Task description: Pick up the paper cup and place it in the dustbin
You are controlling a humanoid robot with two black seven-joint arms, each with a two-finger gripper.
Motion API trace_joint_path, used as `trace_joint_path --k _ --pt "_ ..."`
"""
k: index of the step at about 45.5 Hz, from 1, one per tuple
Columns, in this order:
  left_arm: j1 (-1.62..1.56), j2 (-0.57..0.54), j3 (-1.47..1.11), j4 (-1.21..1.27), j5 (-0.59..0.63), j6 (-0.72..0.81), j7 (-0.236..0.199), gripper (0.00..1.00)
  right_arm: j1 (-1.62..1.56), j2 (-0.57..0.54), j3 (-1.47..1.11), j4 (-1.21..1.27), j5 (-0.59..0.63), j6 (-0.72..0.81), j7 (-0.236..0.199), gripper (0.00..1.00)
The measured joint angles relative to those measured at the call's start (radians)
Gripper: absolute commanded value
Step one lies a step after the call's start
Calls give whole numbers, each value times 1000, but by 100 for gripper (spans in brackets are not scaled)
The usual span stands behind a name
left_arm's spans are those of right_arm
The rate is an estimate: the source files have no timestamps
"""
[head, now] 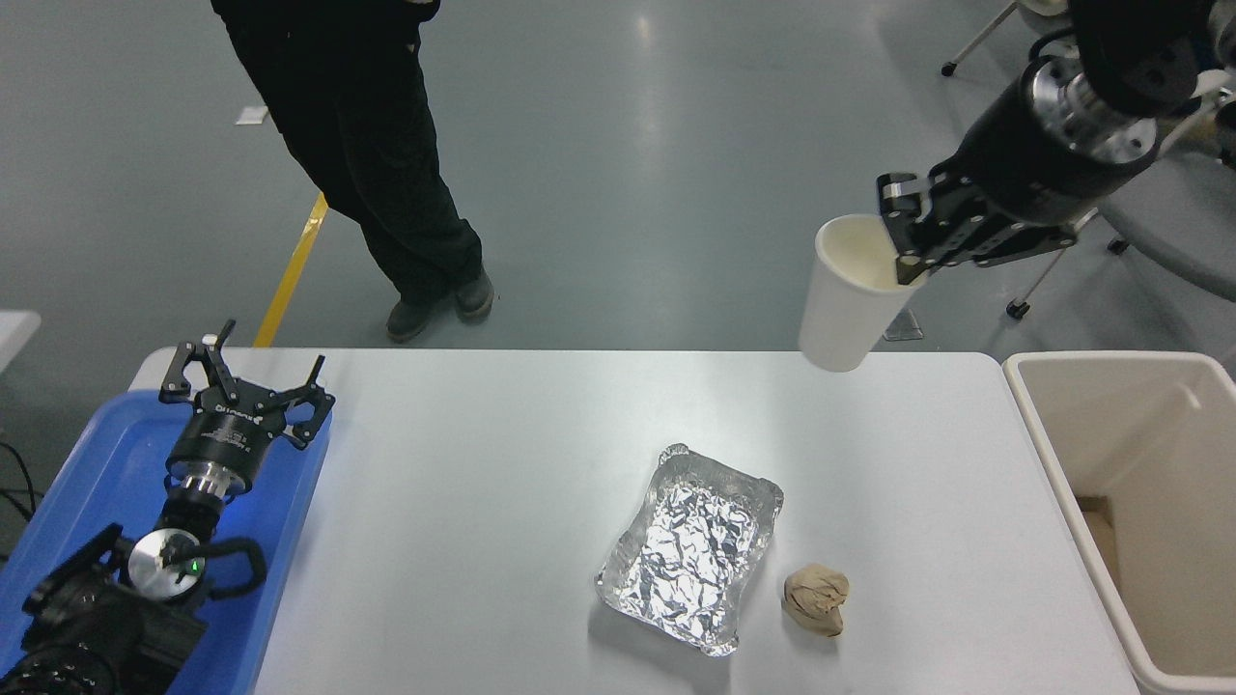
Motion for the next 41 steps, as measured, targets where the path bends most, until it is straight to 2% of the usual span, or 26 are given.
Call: trace_joint_path --k 11,20,30,41 --pt "1 0 -1 1 0 0 -2 99 -63 -236 -70 -56 -107 -41 -2 0" --pt "1 0 -2 1 0 0 -2 99 -241 -375 -24 -190 -164 -57 -2 0" --pt "1 0 -2 1 0 0 -2 99 -551 -460 148 -385 -187 -74 -2 0" --pt "1 0 -2 1 0 0 -2 99 -905 -485 343 -620 -194 -141 2 0"
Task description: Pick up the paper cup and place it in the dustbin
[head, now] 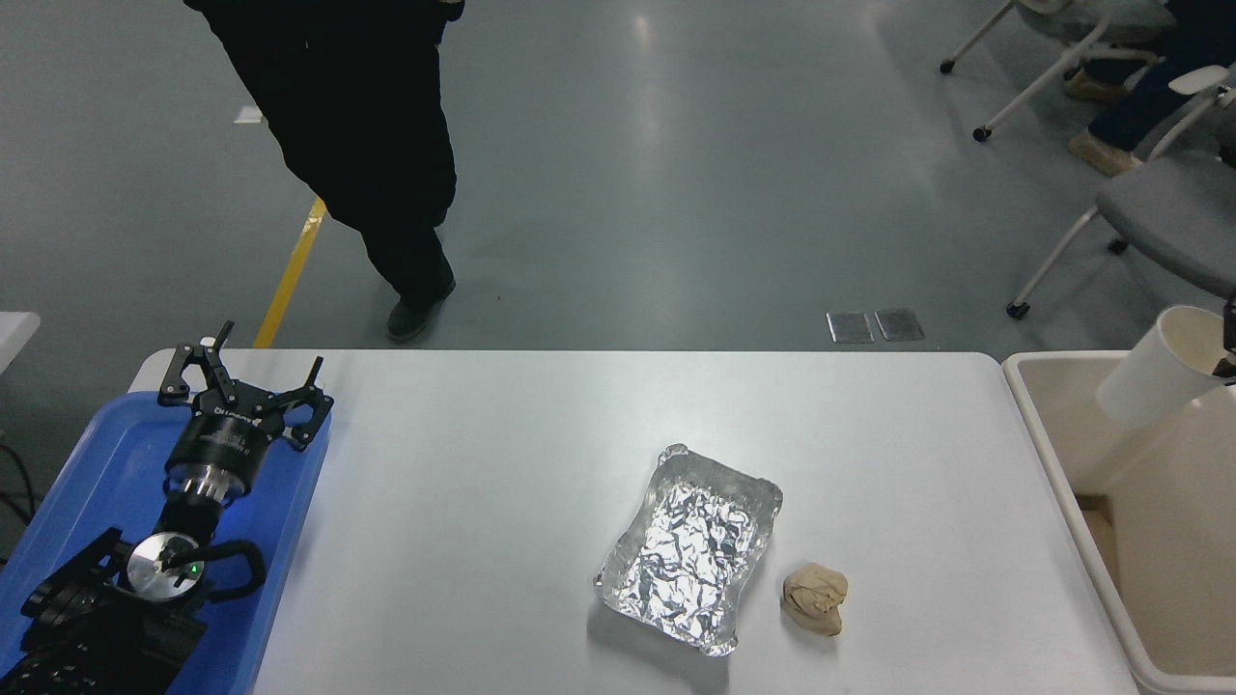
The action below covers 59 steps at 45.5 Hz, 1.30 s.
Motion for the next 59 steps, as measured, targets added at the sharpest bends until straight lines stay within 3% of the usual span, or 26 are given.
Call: trace_joint_path --k 23,43,44,47,50,55,59 --pt "0 0 0 0 0 0 0 99 -494 115 244 -322 1 -281 3 0" --pt "0 0 0 0 0 0 0 99 -653 208 308 -436 2 -452 -2 0" --pt "0 0 0 0 0 0 0 99 -655 209 309 -438 2 -455 -3 7" --pt "0 0 0 0 0 0 0 99 -662 213 312 -441 2 -463 -3 44" --pt "0 -1 0 0 0 0 0 99 -666 216 314 -444 2 -474 -3 63" --pt "0 -1 0 -1 0 0 0 99 -671 220 316 -446 2 -511 -3 74" --pt "0 -1 0 -1 0 0 0 99 -674 224 318 -446 2 -539 -2 76"
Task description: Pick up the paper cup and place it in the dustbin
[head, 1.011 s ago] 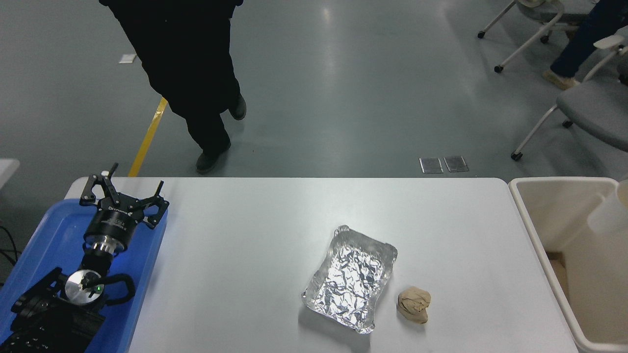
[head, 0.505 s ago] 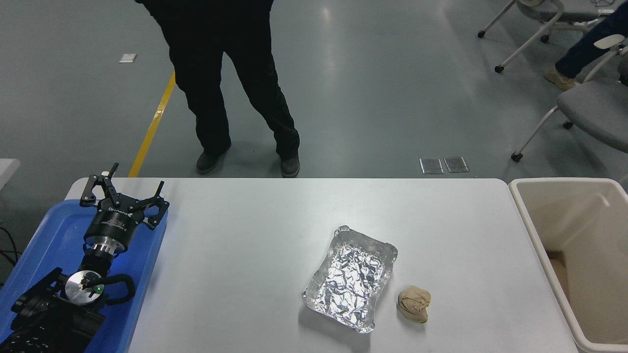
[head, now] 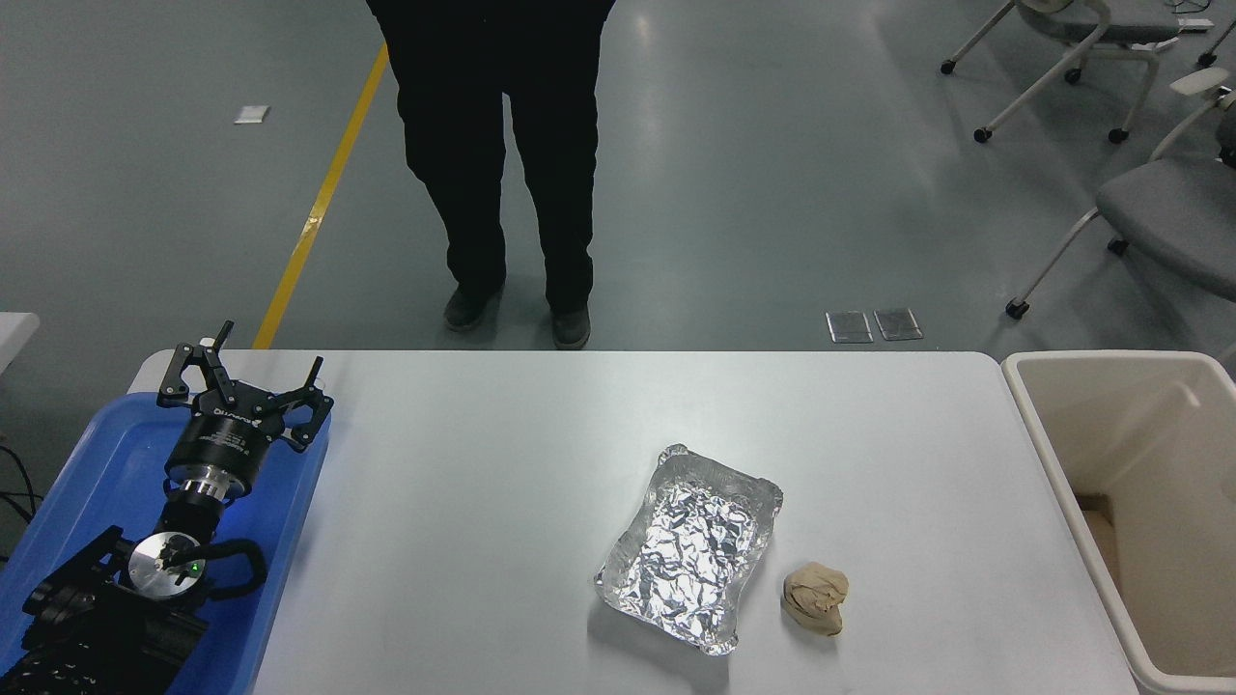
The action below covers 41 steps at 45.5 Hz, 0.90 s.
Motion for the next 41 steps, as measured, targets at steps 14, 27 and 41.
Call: trace_joint_path --k 14,27,41 --pt "-1 0 1 0 0 0 2 99 7 8 -2 25 -1 -45 0 81" --pt "-1 0 1 -1 0 0 2 99 100 -30 -51 160 -8 -52 -1 99" --pt "-1 1 3 -1 0 0 2 99 404 -56 -265 488 -3 -38 -1 100"
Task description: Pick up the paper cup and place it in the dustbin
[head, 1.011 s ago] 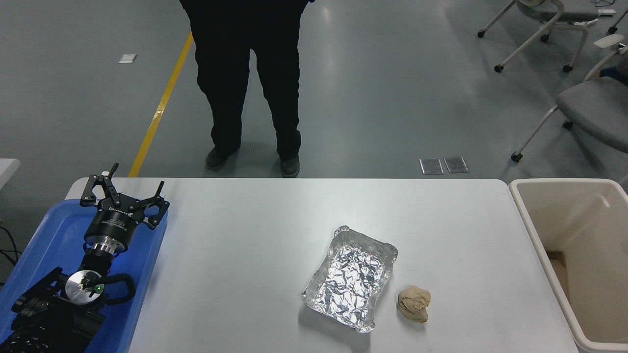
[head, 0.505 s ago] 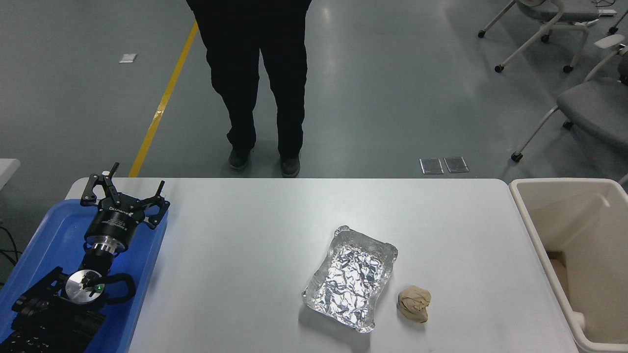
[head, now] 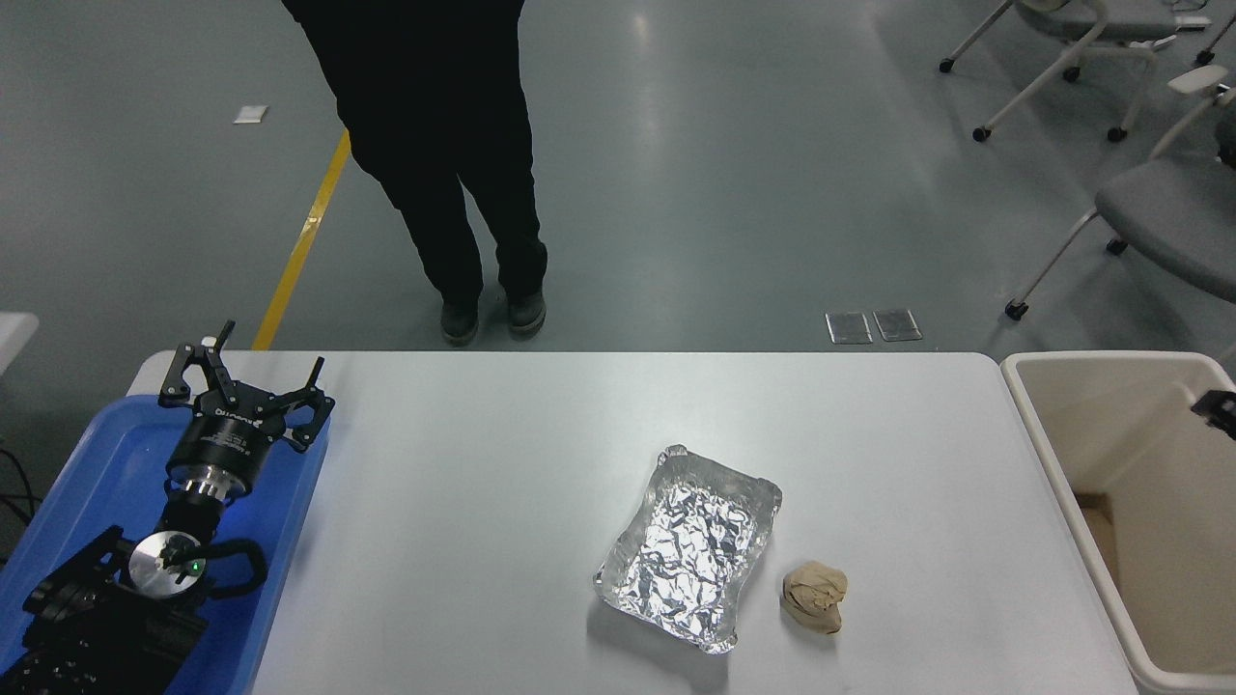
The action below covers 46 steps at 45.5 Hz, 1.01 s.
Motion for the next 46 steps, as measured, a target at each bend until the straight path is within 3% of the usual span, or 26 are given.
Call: trace_joint_path --k 16,36,46 --pt "-1 0 1 0 0 0 1 99 401 108 -265 370 3 67 1 100" --pt "0 0 1 0 0 0 1 99 796 323 -273 487 47 582 6 100" --pt "0 0 1 1 0 0 0 99 929 420 -246 498 85 703 7 100"
